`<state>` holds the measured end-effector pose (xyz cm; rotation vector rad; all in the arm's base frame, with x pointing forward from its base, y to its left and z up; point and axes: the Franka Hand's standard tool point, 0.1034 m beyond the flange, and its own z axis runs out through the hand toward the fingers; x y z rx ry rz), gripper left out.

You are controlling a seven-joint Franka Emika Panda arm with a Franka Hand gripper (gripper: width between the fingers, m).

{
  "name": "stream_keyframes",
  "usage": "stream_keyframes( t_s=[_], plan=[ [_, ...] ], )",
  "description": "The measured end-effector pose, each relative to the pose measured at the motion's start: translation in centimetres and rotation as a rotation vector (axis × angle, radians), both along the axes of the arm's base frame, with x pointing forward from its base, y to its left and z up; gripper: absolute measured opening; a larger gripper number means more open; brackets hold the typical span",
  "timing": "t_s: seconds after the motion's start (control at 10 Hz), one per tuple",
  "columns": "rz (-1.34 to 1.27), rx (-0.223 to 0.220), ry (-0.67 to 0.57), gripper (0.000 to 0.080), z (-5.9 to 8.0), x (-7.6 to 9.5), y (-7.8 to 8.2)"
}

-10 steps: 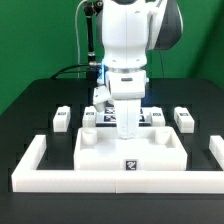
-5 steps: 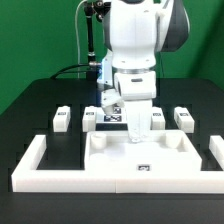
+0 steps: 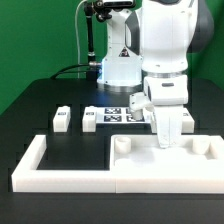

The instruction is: Assemble desk

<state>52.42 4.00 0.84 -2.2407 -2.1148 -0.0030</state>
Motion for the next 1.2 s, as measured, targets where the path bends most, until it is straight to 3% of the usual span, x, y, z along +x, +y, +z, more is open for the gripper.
stream_keyframes(
  t_s=[0.2, 0.3, 0.4, 0.6, 1.2],
  plan=[
    [-0.001, 0.000, 0.001, 0.0061, -0.03, -0.03, -0.05],
    [-0.001, 0.000, 0.001, 0.0286, -0.05, -0.04, -0.07],
    [-0.001, 0.000, 0.001, 0.0286, -0.05, -0.06, -0.07],
    [-0.001, 0.000, 0.002, 0.0602, -0.06, -0.07, -0.08],
    [-0.002, 0.000, 0.002, 0.0649, -0.08, -0.09, -0.10]
  ],
)
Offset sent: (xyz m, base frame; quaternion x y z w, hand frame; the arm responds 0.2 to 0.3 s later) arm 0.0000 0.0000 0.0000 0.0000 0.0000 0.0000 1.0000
